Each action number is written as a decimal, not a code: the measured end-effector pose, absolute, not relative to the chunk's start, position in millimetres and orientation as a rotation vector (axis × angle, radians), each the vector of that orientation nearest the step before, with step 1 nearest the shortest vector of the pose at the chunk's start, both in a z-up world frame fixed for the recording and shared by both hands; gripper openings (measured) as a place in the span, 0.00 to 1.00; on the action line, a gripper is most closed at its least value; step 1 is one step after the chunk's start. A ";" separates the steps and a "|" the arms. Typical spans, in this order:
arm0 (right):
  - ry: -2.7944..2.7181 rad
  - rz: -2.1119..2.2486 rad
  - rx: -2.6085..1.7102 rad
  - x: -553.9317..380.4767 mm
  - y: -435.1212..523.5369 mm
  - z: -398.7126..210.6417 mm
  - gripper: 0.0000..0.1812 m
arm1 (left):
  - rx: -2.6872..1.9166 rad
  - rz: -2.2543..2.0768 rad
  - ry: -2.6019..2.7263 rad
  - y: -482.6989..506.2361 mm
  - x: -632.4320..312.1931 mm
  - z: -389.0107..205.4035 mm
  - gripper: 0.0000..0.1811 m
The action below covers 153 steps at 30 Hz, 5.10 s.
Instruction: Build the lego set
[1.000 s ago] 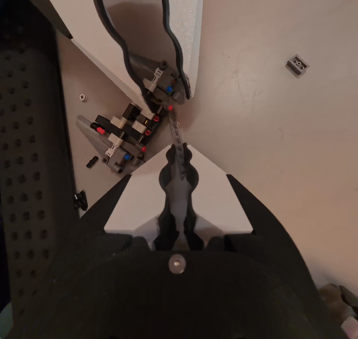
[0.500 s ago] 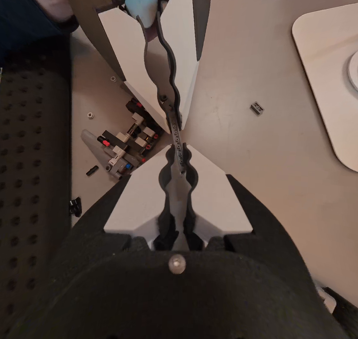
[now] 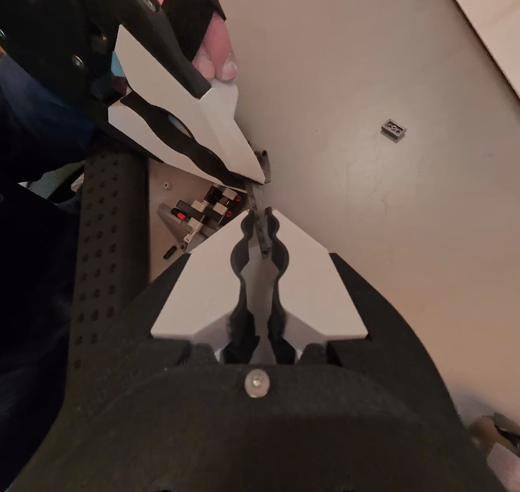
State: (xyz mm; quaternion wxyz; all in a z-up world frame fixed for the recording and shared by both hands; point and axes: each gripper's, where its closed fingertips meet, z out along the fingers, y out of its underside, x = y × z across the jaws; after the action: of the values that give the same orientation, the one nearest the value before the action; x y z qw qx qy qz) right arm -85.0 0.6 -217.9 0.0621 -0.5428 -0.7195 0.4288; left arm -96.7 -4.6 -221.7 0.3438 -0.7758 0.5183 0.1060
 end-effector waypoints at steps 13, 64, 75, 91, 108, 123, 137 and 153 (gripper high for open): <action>-2.185 1.290 -1.611 -83.9 -2.0 -213.8 0.02 | -1.966 0.324 1.369 -6.0 -93.1 -215.0 0.03; -2.223 0.942 -1.242 -89.6 -0.7 -210.3 0.03 | -2.068 0.180 1.184 -2.6 -106.7 -218.6 0.04; -2.243 0.920 -1.243 -88.6 -3.4 -213.6 0.02 | -1.990 0.286 1.253 -1.0 -101.2 -211.4 0.03; -2.297 0.933 -1.296 -81.8 -2.9 -222.4 0.03 | -1.997 0.346 1.321 -2.8 -102.5 -218.3 0.03; -2.310 0.978 -1.371 -79.2 -4.8 -225.6 0.03 | -2.044 0.228 1.286 -6.1 -101.8 -224.4 0.03; -2.384 0.926 -1.577 -70.5 -4.5 -257.3 0.02 | -2.109 -0.202 1.189 -31.1 -87.0 -221.2 0.29; -2.364 0.888 -1.547 -79.5 -14.6 -257.6 0.02 | -2.194 -0.195 1.219 -33.7 -91.4 -243.8 0.30; -2.342 0.871 -1.556 -83.8 -19.1 -257.7 0.02 | -2.195 -0.218 1.200 -33.6 -89.7 -244.8 0.28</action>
State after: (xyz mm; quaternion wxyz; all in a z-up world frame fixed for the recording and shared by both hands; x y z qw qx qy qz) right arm -83.8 -19.1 -257.7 0.0988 -0.5259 -0.7918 0.2944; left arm -89.7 -33.6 -244.8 0.3098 -0.8311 0.4545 -0.0826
